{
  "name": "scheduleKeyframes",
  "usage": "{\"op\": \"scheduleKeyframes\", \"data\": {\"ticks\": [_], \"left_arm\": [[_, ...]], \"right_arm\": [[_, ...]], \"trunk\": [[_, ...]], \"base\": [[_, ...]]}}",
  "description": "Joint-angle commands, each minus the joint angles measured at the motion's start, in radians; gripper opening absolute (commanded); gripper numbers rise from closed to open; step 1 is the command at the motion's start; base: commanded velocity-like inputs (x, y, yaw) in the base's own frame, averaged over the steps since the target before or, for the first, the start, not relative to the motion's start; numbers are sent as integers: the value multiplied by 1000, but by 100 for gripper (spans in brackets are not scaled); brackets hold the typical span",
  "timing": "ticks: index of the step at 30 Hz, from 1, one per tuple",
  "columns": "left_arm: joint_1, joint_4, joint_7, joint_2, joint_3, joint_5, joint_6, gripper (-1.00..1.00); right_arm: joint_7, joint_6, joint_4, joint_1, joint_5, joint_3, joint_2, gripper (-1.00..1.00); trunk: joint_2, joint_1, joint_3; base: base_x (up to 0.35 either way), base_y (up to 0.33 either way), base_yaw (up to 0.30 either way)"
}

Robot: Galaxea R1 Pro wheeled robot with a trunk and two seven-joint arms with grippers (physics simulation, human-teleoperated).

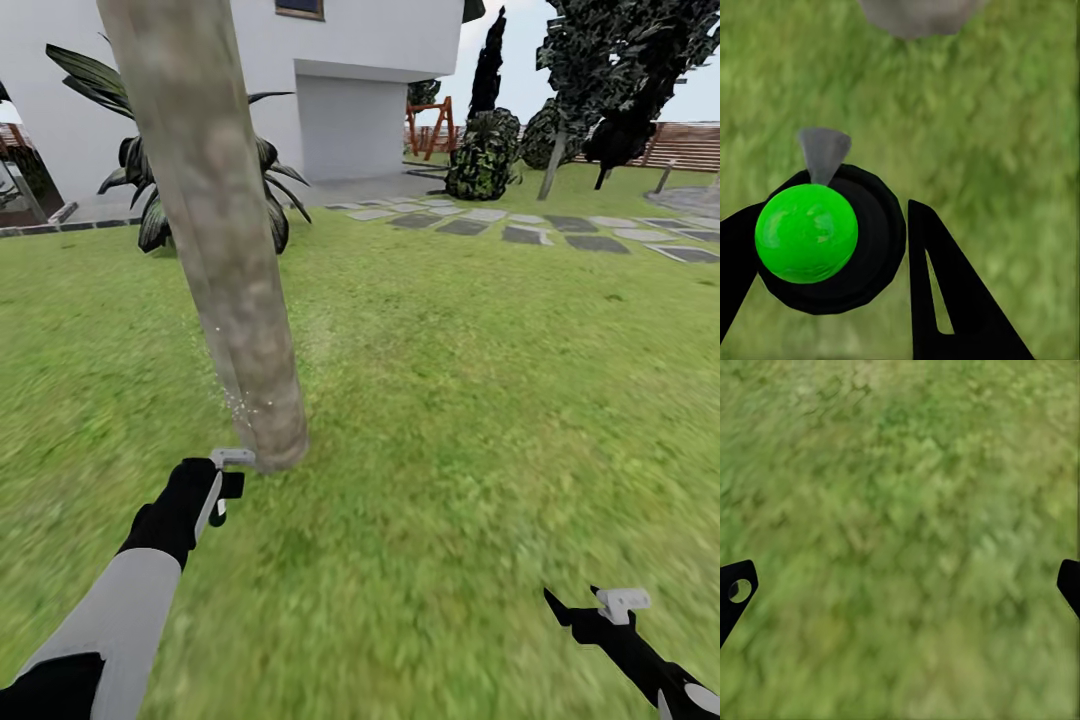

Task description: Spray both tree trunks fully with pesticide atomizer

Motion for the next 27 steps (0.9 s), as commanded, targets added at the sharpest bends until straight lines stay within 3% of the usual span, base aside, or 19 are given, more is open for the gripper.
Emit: {"op": "scheduleKeyframes", "data": {"ticks": [1, 3, 7, 10, 12, 14, 17, 19, 20, 25, 27], "left_arm": [[-2, -1, -5, 2, -1, -1, 1, -100], [-10, -6, -10, 7, -2, 0, 6, -100], [-120, -11, -16, -1, -8, 1, 32, -100], [-198, -12, -23, -7, -8, 2, 114, -100], [-211, -11, -81, -7, -9, 1, 131, -100], [-216, -9, -156, 4, -9, -3, 137, -100], [-250, -12, -175, 45, -7, -2, 191, -100], [-327, -4, -182, 87, -6, 1, 216, -100], [-364, -2, -183, 94, -6, 2, 220, -100], [-474, 35, -185, 97, -9, 2, 227, -100], [-477, 51, -185, 98, -11, 1, 227, -100]], "right_arm": [[0, 0, 0, 0, 0, 0, 0, 100], [0, 0, 0, 0, 0, 0, 0, 100], [0, 0, 0, 0, 0, 0, 0, 100], [0, 0, 0, 0, 0, 0, 0, 100], [0, 1, 0, 0, 0, 0, 0, 100], [0, 0, 0, 0, 0, 0, 0, 100], [0, 0, 0, 0, 0, 0, 0, 100], [0, 0, 0, 0, 0, 0, 0, 100], [0, 0, 0, 0, 0, 0, 0, 100], [0, 0, 0, 0, 0, 0, 0, 100], [0, 0, 0, 0, 0, 0, 0, 100]], "trunk": [[0, 0, 0], [0, 0, 0], [0, 0, 0], [0, 0, 0], [0, 0, 0], [0, 0, 0], [0, 0, 0], [0, 0, 0], [0, 0, 0], [0, 0, 0], [0, 0, 0]], "base": [[10, -26, 9], [4, -11, 4], [0, -1, 0], [0, 0, 0], [0, 0, 0], [0, 0, 0], [0, 0, 0], [0, 0, 0], [0, 0, 0], [0, 0, 0], [0, 0, 0]]}}
